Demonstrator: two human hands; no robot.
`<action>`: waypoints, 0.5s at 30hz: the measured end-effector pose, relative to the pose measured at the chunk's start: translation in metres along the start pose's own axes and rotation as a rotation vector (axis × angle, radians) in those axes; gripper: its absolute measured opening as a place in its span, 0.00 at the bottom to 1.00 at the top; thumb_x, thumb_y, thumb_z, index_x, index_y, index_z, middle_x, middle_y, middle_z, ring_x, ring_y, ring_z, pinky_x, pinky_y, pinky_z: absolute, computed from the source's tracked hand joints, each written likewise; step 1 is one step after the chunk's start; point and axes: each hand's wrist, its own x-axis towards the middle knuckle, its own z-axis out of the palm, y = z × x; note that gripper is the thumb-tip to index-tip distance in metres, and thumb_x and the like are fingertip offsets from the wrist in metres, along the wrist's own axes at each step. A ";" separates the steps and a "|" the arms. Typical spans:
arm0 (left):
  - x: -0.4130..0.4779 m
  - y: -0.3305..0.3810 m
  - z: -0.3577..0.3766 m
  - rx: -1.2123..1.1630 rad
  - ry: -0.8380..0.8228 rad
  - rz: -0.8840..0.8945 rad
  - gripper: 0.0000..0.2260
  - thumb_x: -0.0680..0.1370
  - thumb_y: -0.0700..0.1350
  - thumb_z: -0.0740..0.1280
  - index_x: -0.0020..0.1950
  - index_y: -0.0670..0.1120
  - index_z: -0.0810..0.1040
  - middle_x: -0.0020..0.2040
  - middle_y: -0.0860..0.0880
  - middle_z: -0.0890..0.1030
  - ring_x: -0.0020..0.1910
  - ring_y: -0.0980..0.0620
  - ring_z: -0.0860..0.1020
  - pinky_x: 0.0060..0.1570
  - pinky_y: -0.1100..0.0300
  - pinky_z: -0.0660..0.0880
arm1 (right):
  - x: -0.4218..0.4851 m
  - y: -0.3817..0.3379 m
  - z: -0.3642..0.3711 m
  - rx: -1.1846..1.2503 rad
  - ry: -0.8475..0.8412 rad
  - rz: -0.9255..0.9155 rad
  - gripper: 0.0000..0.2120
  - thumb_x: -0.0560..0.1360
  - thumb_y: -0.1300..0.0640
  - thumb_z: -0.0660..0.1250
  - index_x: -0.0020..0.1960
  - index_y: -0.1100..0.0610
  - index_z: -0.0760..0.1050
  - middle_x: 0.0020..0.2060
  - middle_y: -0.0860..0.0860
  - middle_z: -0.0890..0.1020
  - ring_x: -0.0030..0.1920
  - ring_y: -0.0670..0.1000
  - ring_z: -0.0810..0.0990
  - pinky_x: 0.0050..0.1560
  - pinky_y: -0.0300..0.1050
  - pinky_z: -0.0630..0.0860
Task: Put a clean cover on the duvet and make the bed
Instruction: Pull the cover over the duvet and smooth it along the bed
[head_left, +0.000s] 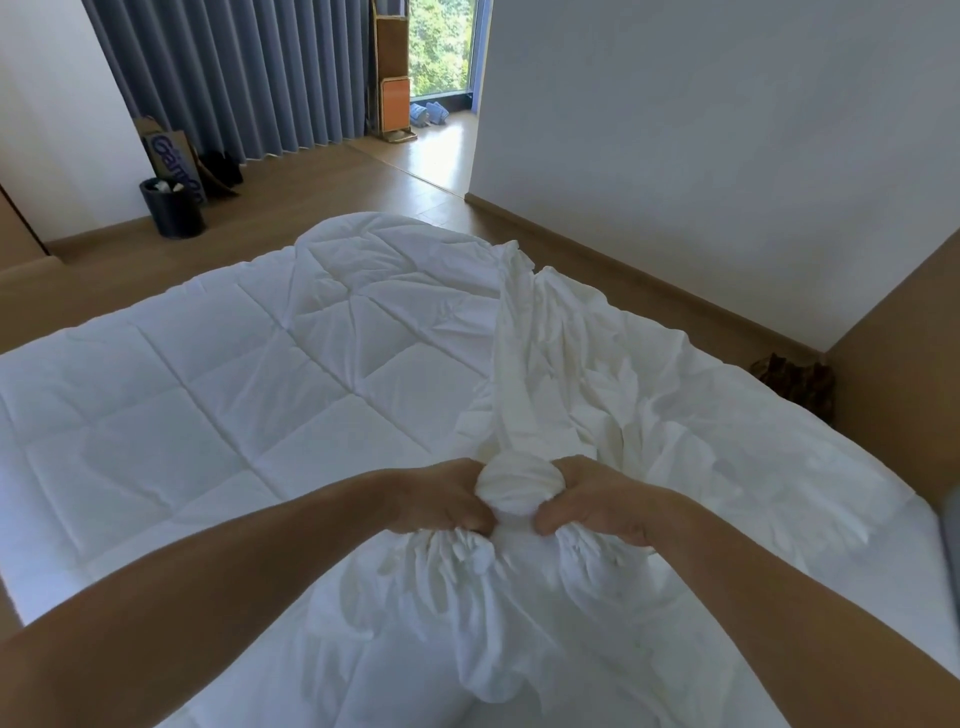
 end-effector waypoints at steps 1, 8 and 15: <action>-0.001 0.000 0.000 -0.005 -0.013 -0.014 0.20 0.64 0.37 0.65 0.56 0.45 0.79 0.44 0.51 0.81 0.41 0.55 0.80 0.40 0.61 0.76 | -0.001 0.001 0.001 0.008 -0.009 0.005 0.19 0.64 0.60 0.77 0.55 0.59 0.82 0.48 0.51 0.86 0.51 0.52 0.84 0.55 0.45 0.79; 0.001 0.016 0.005 0.216 -0.050 -0.143 0.14 0.68 0.48 0.77 0.50 0.49 0.81 0.43 0.51 0.83 0.43 0.49 0.83 0.44 0.54 0.80 | -0.009 0.003 0.005 -0.090 -0.159 0.081 0.20 0.64 0.57 0.81 0.55 0.53 0.83 0.50 0.50 0.85 0.54 0.50 0.83 0.60 0.45 0.78; 0.010 0.031 -0.003 0.751 0.299 0.070 0.15 0.66 0.52 0.78 0.46 0.52 0.76 0.38 0.56 0.80 0.36 0.56 0.78 0.39 0.58 0.76 | -0.008 0.007 0.005 0.023 -0.058 0.062 0.23 0.61 0.63 0.75 0.56 0.60 0.80 0.48 0.57 0.83 0.52 0.56 0.82 0.56 0.48 0.78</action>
